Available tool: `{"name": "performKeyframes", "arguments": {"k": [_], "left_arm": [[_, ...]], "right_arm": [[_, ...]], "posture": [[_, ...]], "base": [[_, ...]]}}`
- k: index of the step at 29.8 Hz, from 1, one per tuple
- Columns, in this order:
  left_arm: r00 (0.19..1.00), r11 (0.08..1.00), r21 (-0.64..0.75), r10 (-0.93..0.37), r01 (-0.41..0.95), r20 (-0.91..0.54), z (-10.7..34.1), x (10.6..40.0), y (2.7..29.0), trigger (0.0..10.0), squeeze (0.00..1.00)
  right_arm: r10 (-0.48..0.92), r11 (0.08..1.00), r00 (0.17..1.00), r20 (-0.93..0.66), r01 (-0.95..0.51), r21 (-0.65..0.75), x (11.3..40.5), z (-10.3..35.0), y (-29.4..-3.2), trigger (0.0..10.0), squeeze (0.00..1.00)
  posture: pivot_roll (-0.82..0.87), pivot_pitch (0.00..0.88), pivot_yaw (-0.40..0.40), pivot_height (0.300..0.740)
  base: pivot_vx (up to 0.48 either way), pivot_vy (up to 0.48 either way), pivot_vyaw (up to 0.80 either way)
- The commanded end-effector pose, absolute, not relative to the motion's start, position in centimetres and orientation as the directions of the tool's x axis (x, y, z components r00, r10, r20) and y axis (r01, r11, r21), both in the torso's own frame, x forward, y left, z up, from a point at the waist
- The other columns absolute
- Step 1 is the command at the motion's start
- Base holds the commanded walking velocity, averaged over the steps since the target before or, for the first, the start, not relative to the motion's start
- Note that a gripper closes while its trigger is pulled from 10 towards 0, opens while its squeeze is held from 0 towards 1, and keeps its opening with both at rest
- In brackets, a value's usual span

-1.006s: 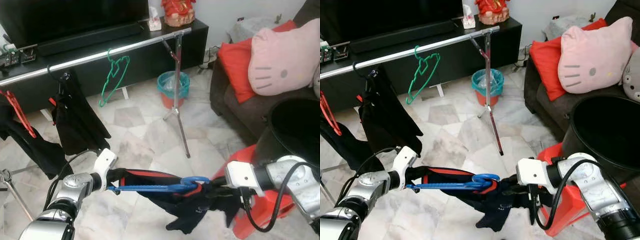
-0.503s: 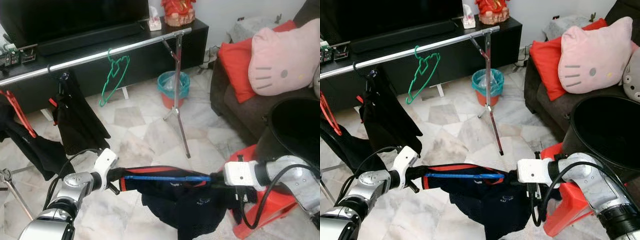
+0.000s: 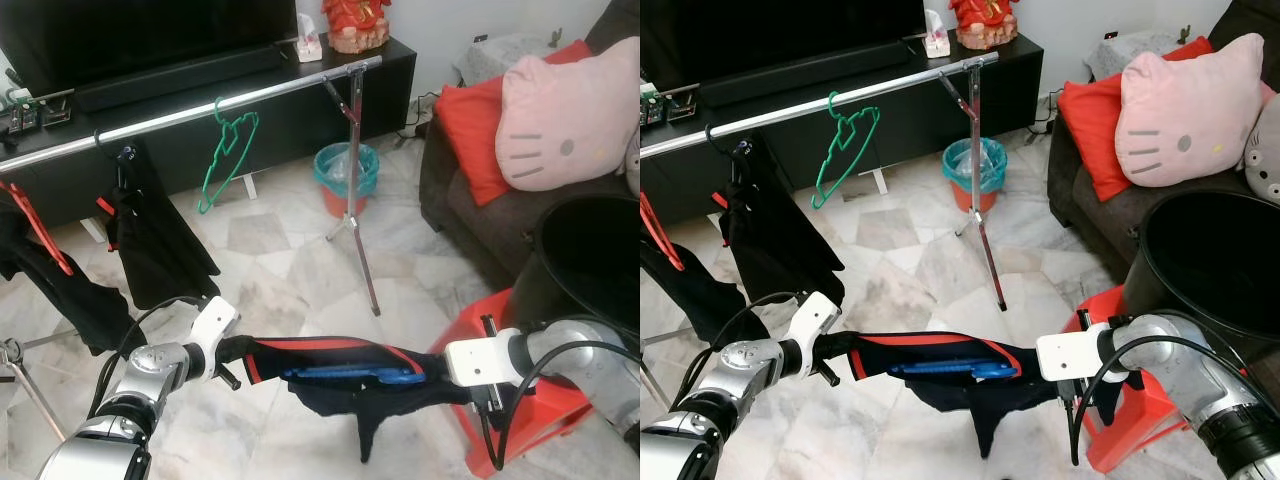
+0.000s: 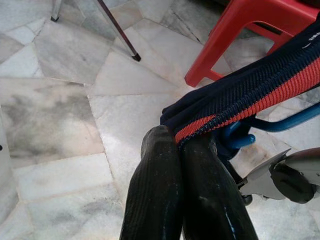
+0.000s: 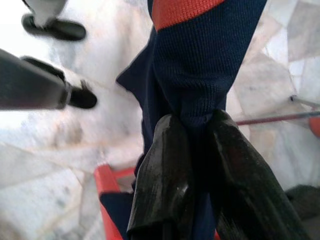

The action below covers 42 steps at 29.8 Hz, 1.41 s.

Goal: Hang hanger

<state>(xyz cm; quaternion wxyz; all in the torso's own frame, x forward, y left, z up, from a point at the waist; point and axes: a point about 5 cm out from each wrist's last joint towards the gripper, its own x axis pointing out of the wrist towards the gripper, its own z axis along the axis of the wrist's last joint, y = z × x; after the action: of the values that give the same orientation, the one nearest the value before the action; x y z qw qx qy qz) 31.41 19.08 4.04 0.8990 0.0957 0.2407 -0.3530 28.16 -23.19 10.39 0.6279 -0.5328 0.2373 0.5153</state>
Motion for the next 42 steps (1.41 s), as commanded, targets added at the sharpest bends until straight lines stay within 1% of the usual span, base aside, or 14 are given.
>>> {"name": "performKeyframes", "arguments": {"k": [1,5,6,9,11,17,20,24,28,30,32,34,36,42], "left_arm": [[0.656,0.765,0.045,-0.519,0.643,-0.549,4.2,31.2,21.4,10.0,0.00],[0.647,0.759,0.044,-0.522,0.650,-0.556,4.1,31.2,21.4,10.0,0.00],[0.643,0.756,0.042,-0.524,0.653,-0.559,4.0,31.1,21.4,10.0,0.00],[0.636,0.752,0.034,-0.532,0.659,-0.559,3.9,31.0,21.2,10.0,0.00],[0.634,0.751,0.031,-0.534,0.660,-0.560,3.9,31.0,21.2,10.0,0.00],[0.608,0.736,0.004,-0.557,0.677,-0.566,3.8,30.9,20.9,10.0,0.00],[0.625,0.742,-0.027,-0.583,0.670,-0.519,4.7,31.6,20.6,10.0,0.00],[0.641,0.732,-0.089,-0.642,0.675,-0.420,6.5,32.7,20.1,10.0,0.00],[0.640,0.721,-0.093,-0.661,0.687,-0.392,7.3,33.2,19.8,10.0,0.00],[0.602,0.664,-0.137,-0.732,0.735,-0.318,8.8,33.9,18.8,10.0,0.00],[0.594,0.652,-0.144,-0.745,0.744,-0.303,9.0,33.9,18.6,10.0,0.00],[0.564,0.615,-0.169,-0.780,0.770,-0.272,9.6,34.0,18.2,10.0,0.00],[0.525,0.572,-0.207,-0.816,0.794,-0.241,10.1,34.0,17.9,10.0,0.00],[0.464,0.515,-0.228,-0.852,0.827,-0.243,10.1,33.5,17.4,10.0,0.00]], "right_arm": [[0.238,-0.074,0.397,-0.886,-0.903,-0.424,28.4,10.6,-25.9,10.0,0.00],[0.215,-0.034,0.453,-0.865,-0.882,-0.470,29.1,10.7,-25.8,10.0,0.00],[0.212,0.007,0.502,-0.839,-0.859,-0.512,29.7,10.8,-25.5,10.0,0.00],[0.228,0.071,0.557,-0.799,-0.828,-0.557,30.4,11.0,-25.0,10.0,0.00],[0.227,0.057,0.555,-0.800,-0.828,-0.558,30.3,10.9,-24.9,10.0,0.00],[0.226,0.090,0.562,-0.796,-0.825,-0.558,30.3,10.1,-24.2,10.0,0.00],[0.213,0.067,0.526,-0.823,-0.848,-0.525,29.6,8.7,-23.4,10.0,0.00],[0.222,0.084,0.515,-0.828,-0.856,-0.510,29.3,7.4,-22.2,10.0,0.00],[0.215,0.101,0.521,-0.826,-0.853,-0.512,29.3,6.9,-21.7,10.0,0.00],[0.197,0.168,0.563,-0.803,-0.826,-0.538,29.8,5.8,-20.5,10.0,0.00],[0.196,0.184,0.574,-0.795,-0.818,-0.545,29.9,5.7,-20.3,10.0,0.00],[0.204,0.247,0.596,-0.777,-0.799,-0.548,30.2,5.4,-19.6,10.0,0.00],[0.161,0.293,0.638,-0.753,-0.760,-0.580,30.7,5.3,-19.5,10.0,0.00],[0.168,0.399,0.711,-0.683,-0.683,-0.612,31.7,5.3,-18.0,10.0,0.00]], "posture": [[-0.04,0.081,0.081,0.740],[-0.04,0.081,0.081,0.740],[-0.04,0.080,0.080,0.740],[-0.04,0.081,0.081,0.740],[-0.04,0.083,0.081,0.740],[-0.04,0.085,0.082,0.740],[-0.03,0.087,0.085,0.740],[-0.03,0.088,0.087,0.740],[-0.03,0.088,0.089,0.740],[-0.03,0.084,0.094,0.740],[-0.03,0.084,0.094,0.740],[-0.02,0.085,0.092,0.740],[-0.02,0.084,0.093,0.740],[0.00,0.084,0.099,0.740]], "base": [[0.000,0.000,0.00],[0.000,0.000,0.00],[0.000,0.000,0.00],[0.000,0.000,0.00],[0.000,0.000,0.00],[0.000,0.000,0.00],[0.000,0.000,0.00],[0.000,0.000,0.00],[0.000,0.000,0.00],[0.000,0.000,0.00],[0.000,0.000,0.00],[0.000,0.000,0.00],[0.000,0.000,0.00],[0.000,0.000,0.00]]}}
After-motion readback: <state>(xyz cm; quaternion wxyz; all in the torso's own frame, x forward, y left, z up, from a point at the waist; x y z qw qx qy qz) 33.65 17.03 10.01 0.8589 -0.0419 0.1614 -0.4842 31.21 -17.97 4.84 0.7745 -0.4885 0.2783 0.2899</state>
